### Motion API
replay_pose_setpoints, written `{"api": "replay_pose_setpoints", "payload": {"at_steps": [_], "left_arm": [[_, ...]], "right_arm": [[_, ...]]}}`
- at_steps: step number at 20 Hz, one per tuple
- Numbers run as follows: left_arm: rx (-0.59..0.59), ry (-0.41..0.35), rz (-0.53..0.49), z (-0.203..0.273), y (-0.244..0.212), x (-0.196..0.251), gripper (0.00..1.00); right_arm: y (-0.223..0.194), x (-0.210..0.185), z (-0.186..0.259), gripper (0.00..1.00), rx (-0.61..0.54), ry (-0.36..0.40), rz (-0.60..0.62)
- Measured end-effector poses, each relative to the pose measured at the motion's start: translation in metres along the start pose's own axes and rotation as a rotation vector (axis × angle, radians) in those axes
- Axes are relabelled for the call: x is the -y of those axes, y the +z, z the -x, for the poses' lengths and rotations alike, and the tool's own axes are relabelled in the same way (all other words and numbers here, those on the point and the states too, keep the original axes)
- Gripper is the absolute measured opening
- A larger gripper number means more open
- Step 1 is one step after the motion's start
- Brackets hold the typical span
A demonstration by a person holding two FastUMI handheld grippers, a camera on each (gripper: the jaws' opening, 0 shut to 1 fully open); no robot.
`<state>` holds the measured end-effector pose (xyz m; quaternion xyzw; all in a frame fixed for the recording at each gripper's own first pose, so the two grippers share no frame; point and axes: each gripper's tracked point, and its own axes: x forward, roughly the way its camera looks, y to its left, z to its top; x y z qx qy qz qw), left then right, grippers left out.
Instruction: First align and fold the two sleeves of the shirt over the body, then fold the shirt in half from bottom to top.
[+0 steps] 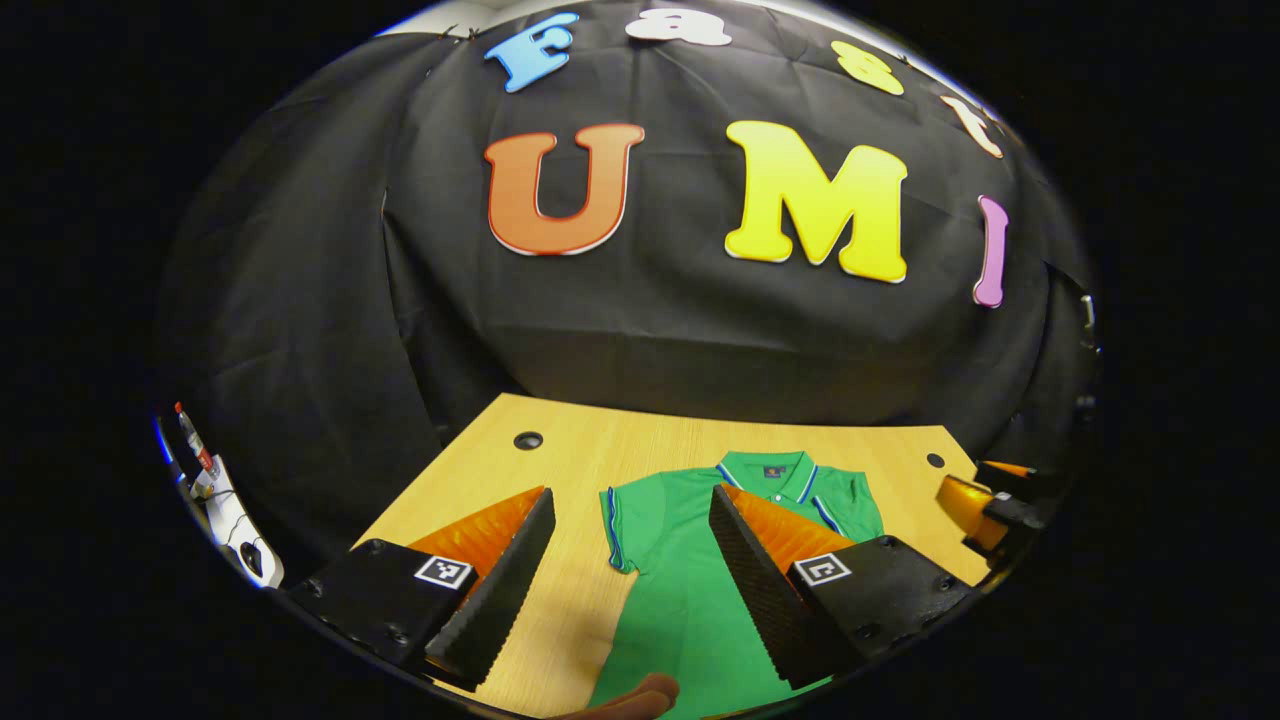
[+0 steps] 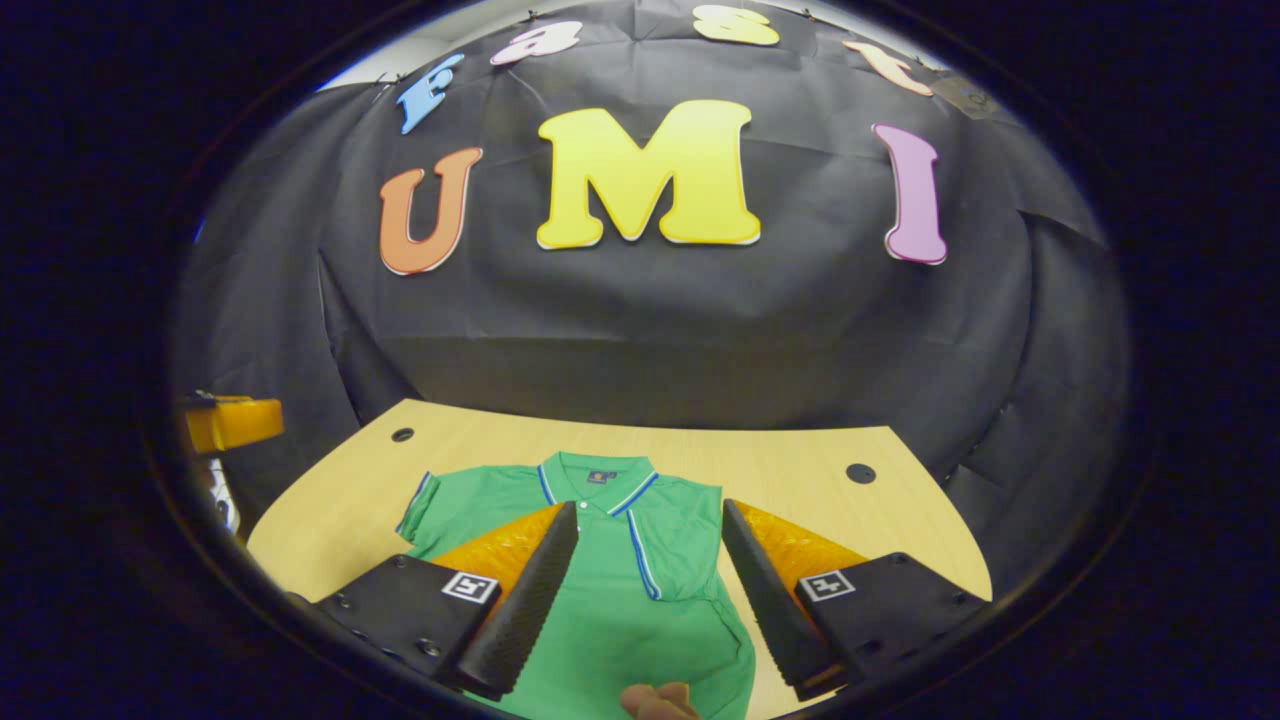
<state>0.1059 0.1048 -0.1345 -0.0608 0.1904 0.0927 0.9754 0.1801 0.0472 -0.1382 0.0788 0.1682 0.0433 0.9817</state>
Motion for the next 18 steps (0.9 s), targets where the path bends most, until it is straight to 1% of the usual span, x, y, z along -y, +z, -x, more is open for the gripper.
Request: {"api": "replay_pose_setpoints", "payload": {"at_steps": [1,2,3,4,6,9,11,13,15,17,18], "left_arm": [[-0.028,0.000,0.006,-0.008,-0.008,-0.001,1.00],[-0.049,-0.006,0.010,-0.017,-0.016,-0.001,1.00],[-0.064,-0.017,0.008,-0.027,-0.023,0.002,1.00],[-0.074,-0.027,0.003,-0.037,-0.029,0.005,1.00],[-0.100,-0.031,-0.012,-0.055,-0.043,0.003,1.00],[-0.130,-0.052,-0.005,-0.085,-0.060,-0.001,1.00],[-0.157,-0.047,-0.001,-0.103,-0.072,-0.006,1.00],[-0.190,-0.035,-0.017,-0.122,-0.085,-0.011,1.00],[-0.234,-0.013,-0.043,-0.139,-0.099,-0.017,1.00],[-0.266,-0.008,-0.045,-0.151,-0.109,-0.018,1.00],[-0.280,-0.018,-0.042,-0.157,-0.113,-0.015,1.00]], "right_arm": [[0.012,-0.006,0.015,0.89,0.027,-0.002,-0.031],[0.023,-0.008,0.032,0.89,0.049,-0.014,-0.051],[0.031,-0.008,0.049,0.94,0.069,-0.023,-0.064],[0.039,-0.011,0.064,0.94,0.084,-0.028,-0.073],[0.050,-0.009,0.092,0.94,0.110,-0.058,-0.064],[0.061,-0.012,0.129,0.95,0.133,-0.082,-0.038],[0.060,-0.009,0.146,0.95,0.135,-0.115,-0.011],[0.060,-0.001,0.158,0.95,0.145,-0.166,0.042],[0.055,-0.003,0.166,0.95,0.127,-0.174,0.045],[0.055,0.002,0.171,0.95,0.125,-0.198,0.048],[0.055,0.005,0.174,0.95,0.124,-0.208,0.051]]}}
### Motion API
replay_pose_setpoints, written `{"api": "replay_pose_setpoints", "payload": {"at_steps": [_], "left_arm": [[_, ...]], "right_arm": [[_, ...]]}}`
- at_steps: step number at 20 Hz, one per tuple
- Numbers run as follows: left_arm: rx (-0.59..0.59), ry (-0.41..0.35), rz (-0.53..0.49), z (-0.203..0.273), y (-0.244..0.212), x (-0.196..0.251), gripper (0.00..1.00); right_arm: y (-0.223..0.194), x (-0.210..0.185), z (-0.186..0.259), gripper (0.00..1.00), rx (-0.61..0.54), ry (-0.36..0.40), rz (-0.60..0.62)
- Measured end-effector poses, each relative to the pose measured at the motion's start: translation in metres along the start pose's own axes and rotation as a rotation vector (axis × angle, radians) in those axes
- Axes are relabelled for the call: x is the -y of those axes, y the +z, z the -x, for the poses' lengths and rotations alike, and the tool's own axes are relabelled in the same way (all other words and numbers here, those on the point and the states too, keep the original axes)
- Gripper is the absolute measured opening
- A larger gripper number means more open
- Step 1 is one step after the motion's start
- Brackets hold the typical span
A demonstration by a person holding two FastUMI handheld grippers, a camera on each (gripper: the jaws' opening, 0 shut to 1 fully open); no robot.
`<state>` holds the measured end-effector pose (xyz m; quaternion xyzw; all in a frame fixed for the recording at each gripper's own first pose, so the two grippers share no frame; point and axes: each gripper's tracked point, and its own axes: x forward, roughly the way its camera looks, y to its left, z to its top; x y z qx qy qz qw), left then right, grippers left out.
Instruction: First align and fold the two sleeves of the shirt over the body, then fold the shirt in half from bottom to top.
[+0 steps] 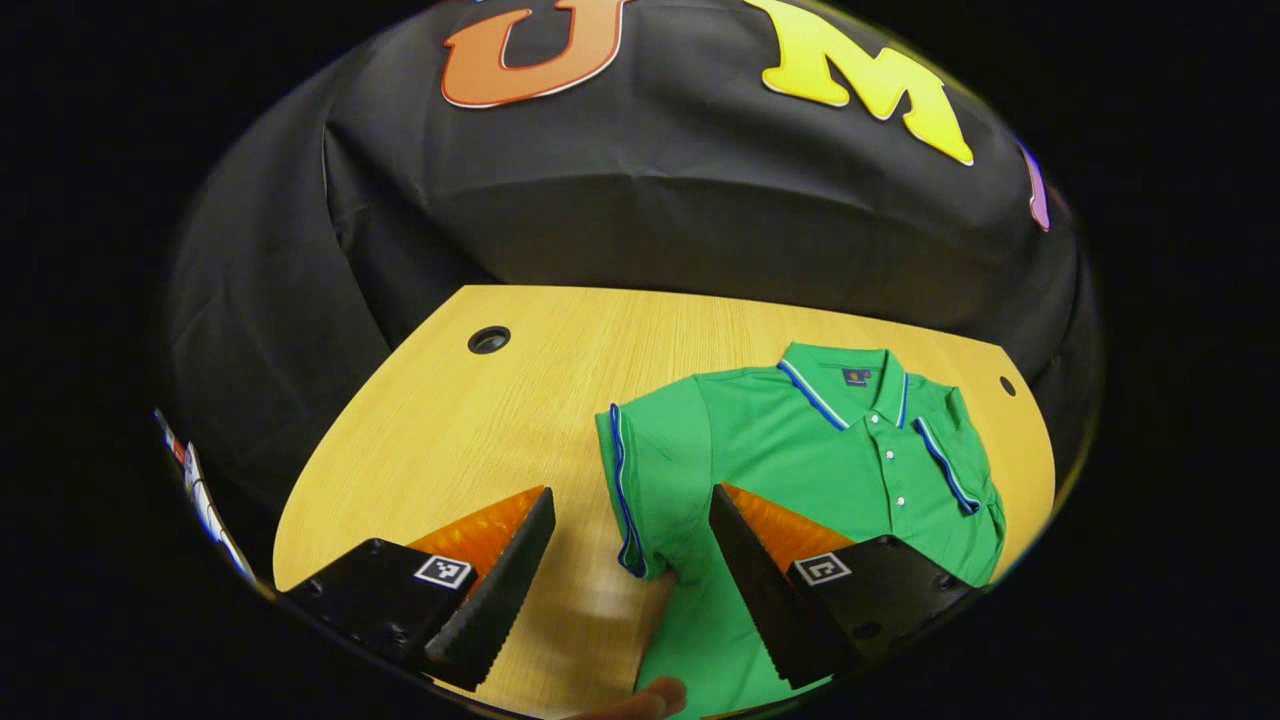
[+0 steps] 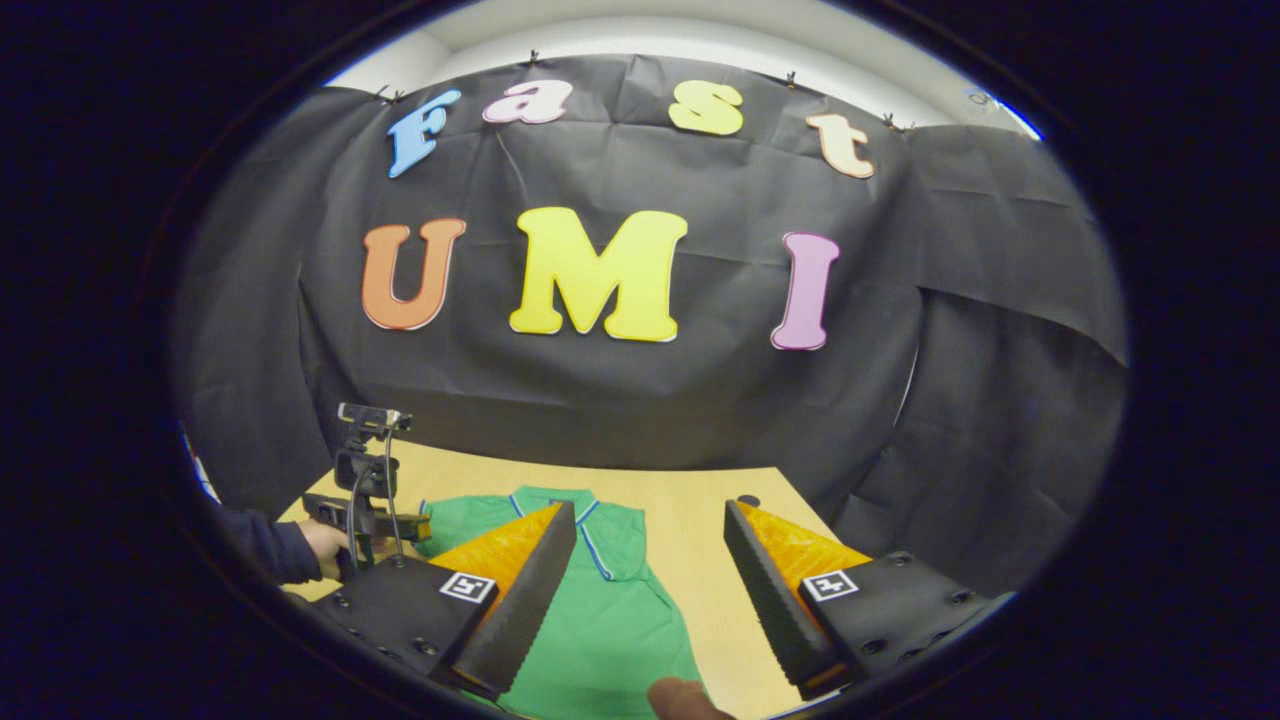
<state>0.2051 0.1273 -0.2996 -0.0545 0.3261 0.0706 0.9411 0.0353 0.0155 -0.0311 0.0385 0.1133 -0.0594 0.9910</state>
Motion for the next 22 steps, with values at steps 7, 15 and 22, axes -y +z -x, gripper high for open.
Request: {"api": "replay_pose_setpoints", "payload": {"at_steps": [7,15,22], "left_arm": [[-0.080,-0.022,0.031,-0.033,-0.001,-0.001,0.77],[-0.207,-0.050,0.113,-0.053,-0.016,0.001,0.50],[-0.263,-0.030,0.108,-0.058,-0.024,0.002,0.19]], "right_arm": [[-0.018,0.045,0.008,0.95,-0.070,-0.122,-0.076],[-0.034,0.038,-0.002,0.95,-0.134,-0.116,-0.092],[-0.046,0.027,-0.008,0.95,-0.163,-0.071,-0.062]]}}
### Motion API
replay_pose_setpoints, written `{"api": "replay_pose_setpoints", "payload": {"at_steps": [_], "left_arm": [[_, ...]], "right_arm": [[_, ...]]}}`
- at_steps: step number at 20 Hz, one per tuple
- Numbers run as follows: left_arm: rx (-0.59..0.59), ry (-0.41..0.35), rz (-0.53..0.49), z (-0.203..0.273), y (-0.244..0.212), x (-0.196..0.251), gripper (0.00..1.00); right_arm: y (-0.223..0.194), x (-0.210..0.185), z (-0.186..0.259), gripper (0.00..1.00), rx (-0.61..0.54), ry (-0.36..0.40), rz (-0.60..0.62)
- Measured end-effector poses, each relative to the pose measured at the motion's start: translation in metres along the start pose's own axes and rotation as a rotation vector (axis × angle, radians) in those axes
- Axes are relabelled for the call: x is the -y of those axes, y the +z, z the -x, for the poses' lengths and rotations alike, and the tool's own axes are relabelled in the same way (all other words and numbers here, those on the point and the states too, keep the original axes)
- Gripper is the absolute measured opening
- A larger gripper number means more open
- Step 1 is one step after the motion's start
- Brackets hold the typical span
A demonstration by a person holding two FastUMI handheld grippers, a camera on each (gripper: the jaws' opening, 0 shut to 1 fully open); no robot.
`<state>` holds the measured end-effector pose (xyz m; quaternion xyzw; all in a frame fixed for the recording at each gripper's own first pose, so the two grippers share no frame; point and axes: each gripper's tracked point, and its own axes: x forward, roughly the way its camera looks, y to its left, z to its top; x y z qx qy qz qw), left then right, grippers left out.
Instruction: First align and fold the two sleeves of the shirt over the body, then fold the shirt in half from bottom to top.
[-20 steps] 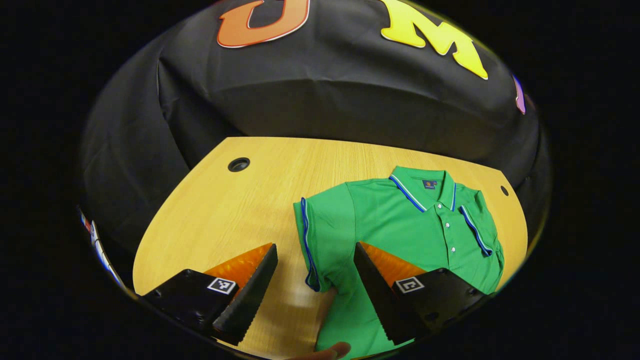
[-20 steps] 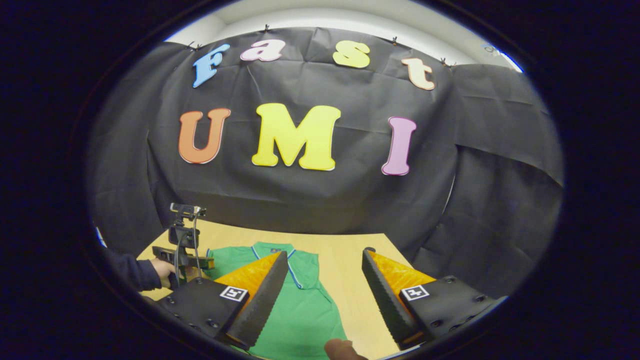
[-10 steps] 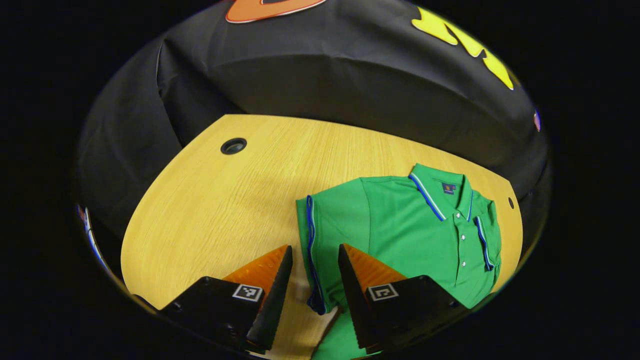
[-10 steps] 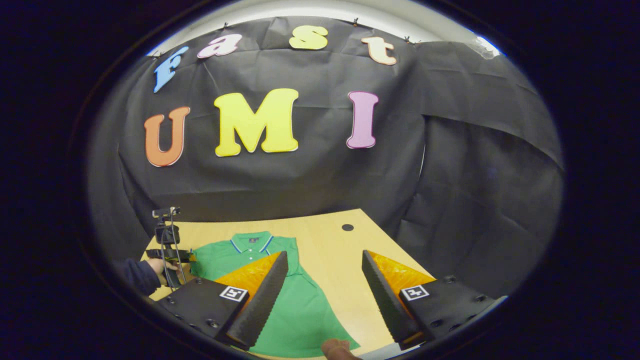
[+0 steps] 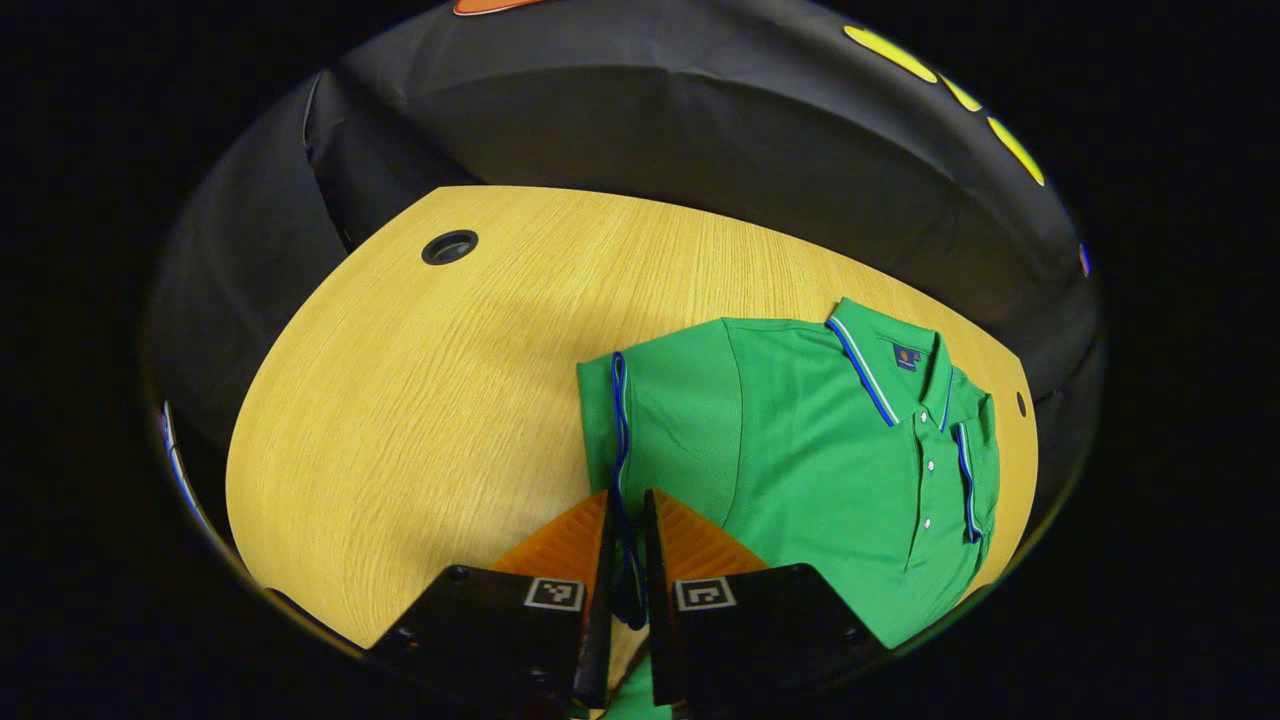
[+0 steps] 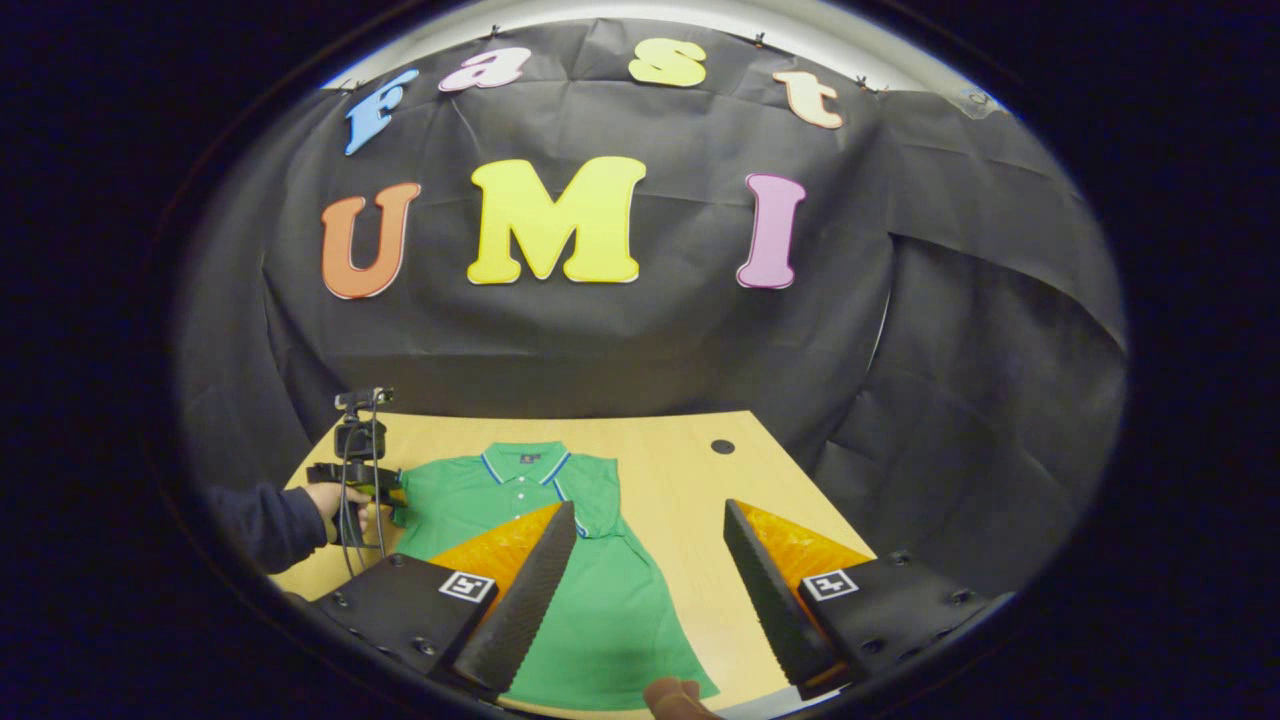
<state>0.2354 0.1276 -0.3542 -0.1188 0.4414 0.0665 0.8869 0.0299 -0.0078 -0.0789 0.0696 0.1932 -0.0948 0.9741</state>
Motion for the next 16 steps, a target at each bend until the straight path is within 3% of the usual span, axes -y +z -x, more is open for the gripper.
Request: {"api": "replay_pose_setpoints", "payload": {"at_steps": [4,12,16], "left_arm": [[-0.024,-0.010,-0.006,0.002,-0.002,0.004,0.05],[0.060,0.010,-0.172,0.022,0.030,0.013,0.03],[0.110,0.009,-0.321,0.034,0.039,0.040,0.03]], "right_arm": [[-0.008,0.009,-0.003,0.95,-0.022,-0.005,-0.022],[-0.022,0.034,-0.009,0.95,-0.054,-0.029,-0.044],[-0.024,0.041,-0.013,0.95,-0.052,-0.034,-0.048]]}}
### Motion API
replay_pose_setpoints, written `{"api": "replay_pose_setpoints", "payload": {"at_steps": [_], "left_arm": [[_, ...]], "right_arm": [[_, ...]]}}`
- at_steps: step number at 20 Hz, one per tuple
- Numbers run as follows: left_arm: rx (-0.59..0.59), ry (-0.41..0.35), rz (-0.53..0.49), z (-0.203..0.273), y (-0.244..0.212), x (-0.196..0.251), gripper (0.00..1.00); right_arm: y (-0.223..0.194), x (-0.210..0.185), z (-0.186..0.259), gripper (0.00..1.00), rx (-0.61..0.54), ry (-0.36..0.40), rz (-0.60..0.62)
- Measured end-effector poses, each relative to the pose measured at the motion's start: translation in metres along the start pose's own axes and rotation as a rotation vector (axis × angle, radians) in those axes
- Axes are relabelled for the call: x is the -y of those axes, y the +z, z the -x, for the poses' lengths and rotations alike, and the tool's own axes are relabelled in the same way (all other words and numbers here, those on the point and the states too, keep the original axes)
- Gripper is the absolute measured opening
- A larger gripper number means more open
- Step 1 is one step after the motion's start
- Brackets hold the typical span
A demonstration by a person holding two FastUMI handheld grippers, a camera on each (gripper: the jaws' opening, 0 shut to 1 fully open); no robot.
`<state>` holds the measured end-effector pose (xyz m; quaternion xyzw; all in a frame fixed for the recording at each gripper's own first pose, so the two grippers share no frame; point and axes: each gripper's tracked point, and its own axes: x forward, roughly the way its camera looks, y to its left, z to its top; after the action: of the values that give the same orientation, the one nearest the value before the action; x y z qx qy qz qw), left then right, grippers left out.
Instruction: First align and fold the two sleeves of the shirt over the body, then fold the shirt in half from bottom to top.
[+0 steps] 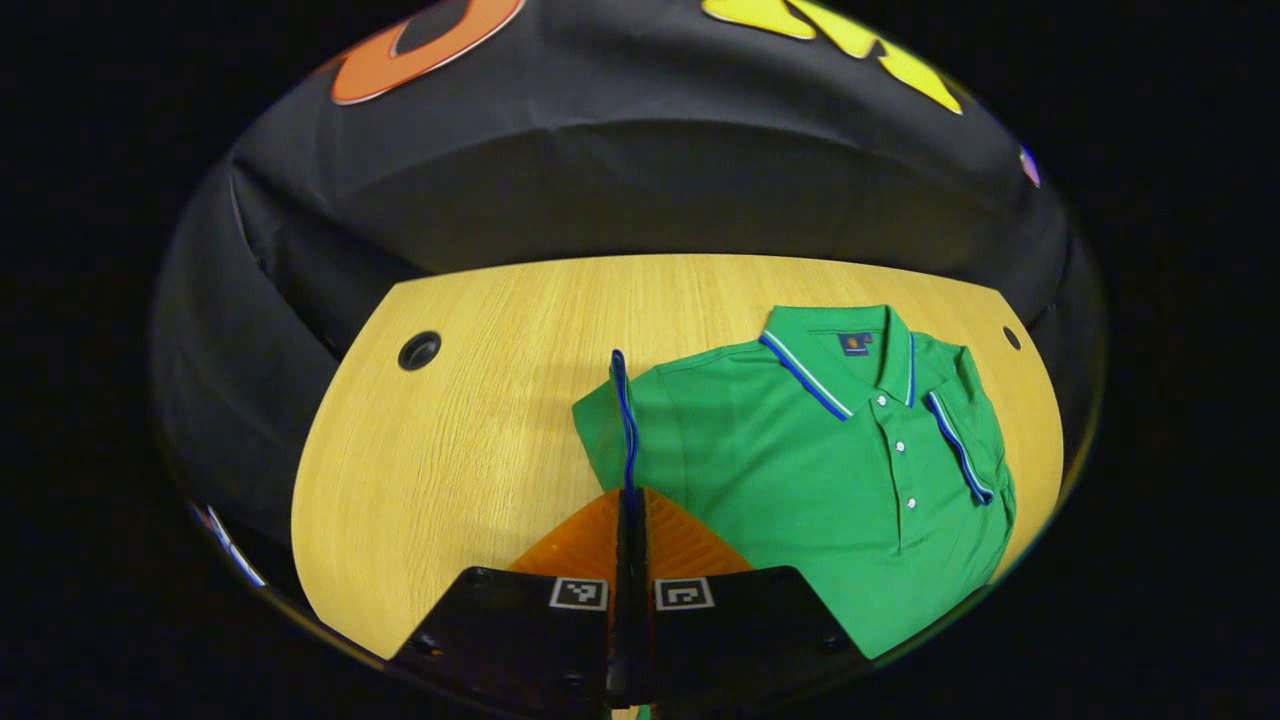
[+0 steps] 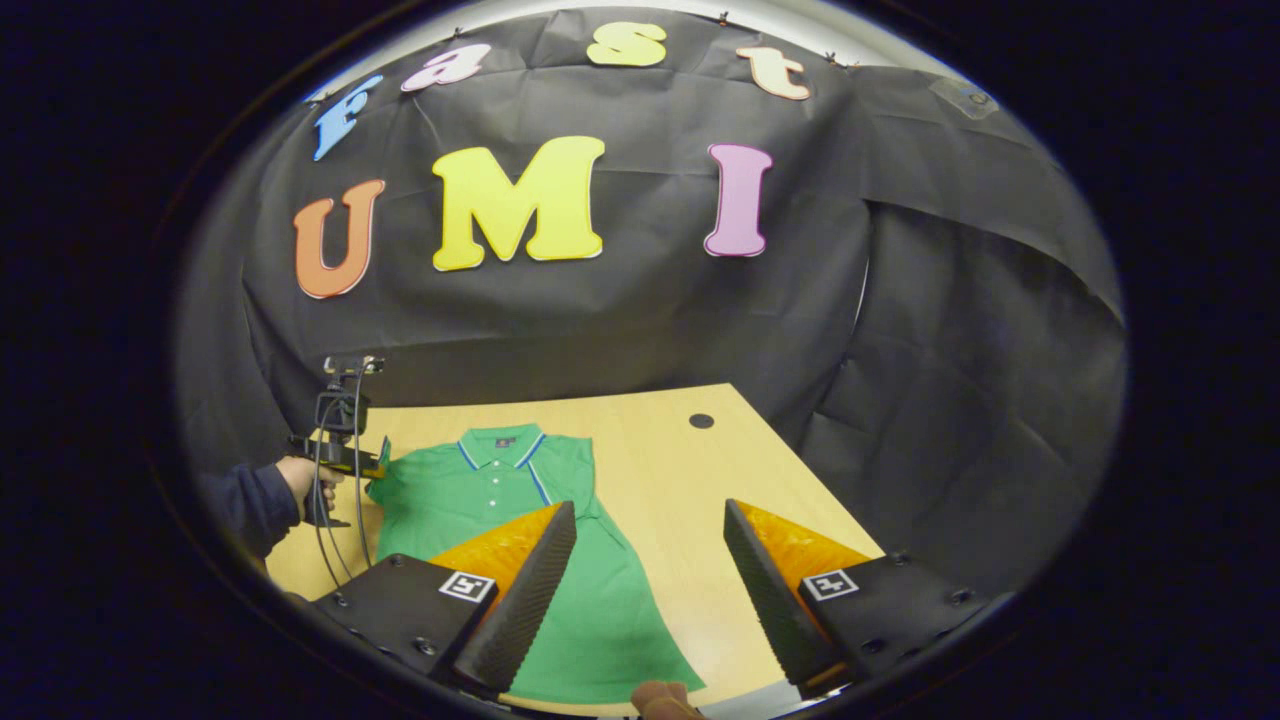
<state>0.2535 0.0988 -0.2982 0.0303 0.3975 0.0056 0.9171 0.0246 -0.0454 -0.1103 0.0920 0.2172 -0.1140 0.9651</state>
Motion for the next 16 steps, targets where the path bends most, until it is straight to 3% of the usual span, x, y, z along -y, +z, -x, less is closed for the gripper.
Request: {"api": "replay_pose_setpoints", "payload": {"at_steps": [7,13,14,16], "left_arm": [[0.045,-0.031,-0.276,0.002,0.002,0.062,0.04],[0.054,-0.018,-0.322,-0.002,-0.006,0.077,0.04],[0.050,-0.030,-0.309,-0.006,-0.008,0.080,0.08],[0.067,-0.040,-0.285,0.003,-0.004,0.082,0.39]], "right_arm": [[-0.018,0.009,-0.004,0.95,-0.032,-0.010,0.014],[-0.036,0.011,-0.004,0.95,-0.065,-0.012,0.035],[-0.040,0.012,-0.004,0.95,-0.072,-0.009,0.036],[-0.046,0.013,-0.005,0.95,-0.085,-0.002,0.040]]}}
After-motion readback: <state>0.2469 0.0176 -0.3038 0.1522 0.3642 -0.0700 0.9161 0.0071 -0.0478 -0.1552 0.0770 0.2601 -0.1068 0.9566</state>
